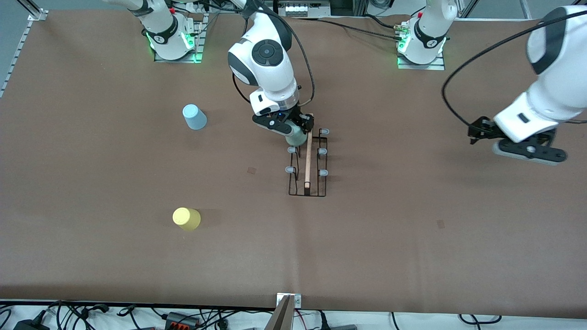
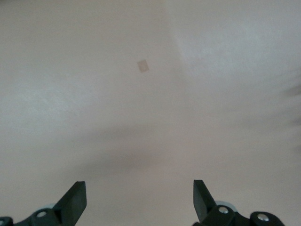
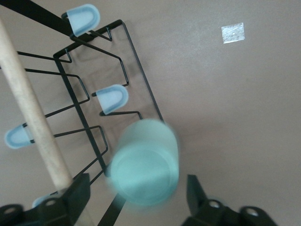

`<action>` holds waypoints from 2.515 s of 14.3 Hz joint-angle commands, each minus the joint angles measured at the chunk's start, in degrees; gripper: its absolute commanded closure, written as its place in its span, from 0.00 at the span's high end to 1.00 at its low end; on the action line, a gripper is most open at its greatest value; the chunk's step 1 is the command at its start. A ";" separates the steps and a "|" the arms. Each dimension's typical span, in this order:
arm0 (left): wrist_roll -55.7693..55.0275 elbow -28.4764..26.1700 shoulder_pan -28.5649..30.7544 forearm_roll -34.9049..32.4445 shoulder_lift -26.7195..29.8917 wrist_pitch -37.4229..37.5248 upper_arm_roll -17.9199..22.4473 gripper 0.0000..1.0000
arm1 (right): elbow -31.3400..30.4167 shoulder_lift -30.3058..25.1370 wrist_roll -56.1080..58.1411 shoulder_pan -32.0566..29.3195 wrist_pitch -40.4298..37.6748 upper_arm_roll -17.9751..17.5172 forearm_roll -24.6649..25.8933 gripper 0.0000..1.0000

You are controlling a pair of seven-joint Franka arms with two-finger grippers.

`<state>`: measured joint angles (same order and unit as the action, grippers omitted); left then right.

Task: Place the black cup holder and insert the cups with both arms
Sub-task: 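Place the teal cup upside down on a rack peg with the right gripper, then move the right gripper to the yellow cup and grasp it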

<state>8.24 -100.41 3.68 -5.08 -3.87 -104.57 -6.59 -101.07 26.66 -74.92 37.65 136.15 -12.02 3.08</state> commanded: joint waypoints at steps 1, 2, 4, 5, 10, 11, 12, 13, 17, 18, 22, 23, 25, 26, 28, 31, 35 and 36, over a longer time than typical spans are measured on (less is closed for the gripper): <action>-0.76 5.22 0.71 1.30 -3.33 0.59 -0.18 1.00 | 1.75 -0.90 0.12 -0.91 -1.93 -0.19 0.88 1.00; -0.77 5.31 0.97 1.38 -3.33 0.68 -0.18 1.00 | 1.75 -2.04 0.56 -2.13 -3.86 -0.19 1.14 1.00; -1.82 5.40 1.15 1.38 -3.07 1.21 -0.18 1.00 | 1.40 -5.20 8.95 -6.51 -9.56 -0.19 2.37 1.00; -2.69 5.49 1.24 1.38 -2.98 2.60 -0.18 1.00 | 1.14 -6.26 15.44 -9.15 -12.89 -0.19 2.37 1.00; -4.02 6.98 1.15 1.30 -2.98 4.73 -0.44 1.00 | 0.96 -7.77 44.71 -26.54 -18.29 -0.11 2.46 1.00; -3.85 6.98 1.15 1.30 -2.98 4.73 -0.44 1.00 | 0.78 -7.50 50.08 -29.62 -18.38 -0.11 2.46 1.00; -3.93 6.98 1.15 1.38 -2.98 4.81 -0.35 1.00 | 0.61 -7.07 54.31 -32.52 -18.12 -0.11 2.46 1.00; -3.84 6.98 1.15 1.38 -2.89 4.90 -0.27 1.00 | 0.69 -6.45 58.09 -34.64 -17.59 -0.02 2.46 1.00; -3.84 7.07 1.15 1.38 -2.89 4.90 -0.53 1.00 | 0.96 -1.63 63.76 -39.93 -11.01 -0.02 8.24 1.00; -3.84 7.07 1.15 1.38 -2.89 4.90 -0.62 1.00 | 0.96 -0.48 63.76 -40.28 -8.73 -0.02 9.83 1.00; -3.84 7.07 1.15 1.38 -2.89 4.90 -0.88 1.00 | 1.31 2.77 62.62 -40.20 1.11 -0.02 9.32 1.00; -3.84 7.07 1.15 1.38 -2.89 4.90 -0.88 1.00 | 1.40 3.48 62.70 -39.76 3.74 -0.11 9.32 1.00; -3.84 7.07 1.15 1.38 -2.89 4.90 -0.88 1.00 | 1.75 5.41 62.79 -38.01 8.23 -0.02 9.40 1.00; -3.84 7.07 1.15 1.38 -2.89 4.90 -0.88 1.00 | 1.75 6.20 62.79 -37.74 9.65 -0.02 9.40 1.00; -3.84 7.16 1.15 1.38 -2.89 4.90 -0.88 1.00 | 1.75 7.96 62.88 -36.60 12.37 0.07 9.49 1.00; -3.84 7.94 1.15 1.38 -2.89 4.90 -0.88 1.00 | 1.75 10.16 62.88 -35.98 15.97 0.51 9.67 1.00; -3.84 8.12 1.15 1.38 -2.89 4.90 -0.97 1.00 | 1.84 13.32 63.23 -34.75 22.83 1.91 9.93 1.00; -3.84 8.12 1.15 1.38 -2.89 4.90 -0.97 1.00 | 1.84 13.76 63.23 -34.57 23.71 2.09 9.93 1.00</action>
<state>4.78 -93.80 4.49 -4.42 -6.32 -100.93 -7.07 -100.08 38.94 -12.04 2.20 157.26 -11.00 12.15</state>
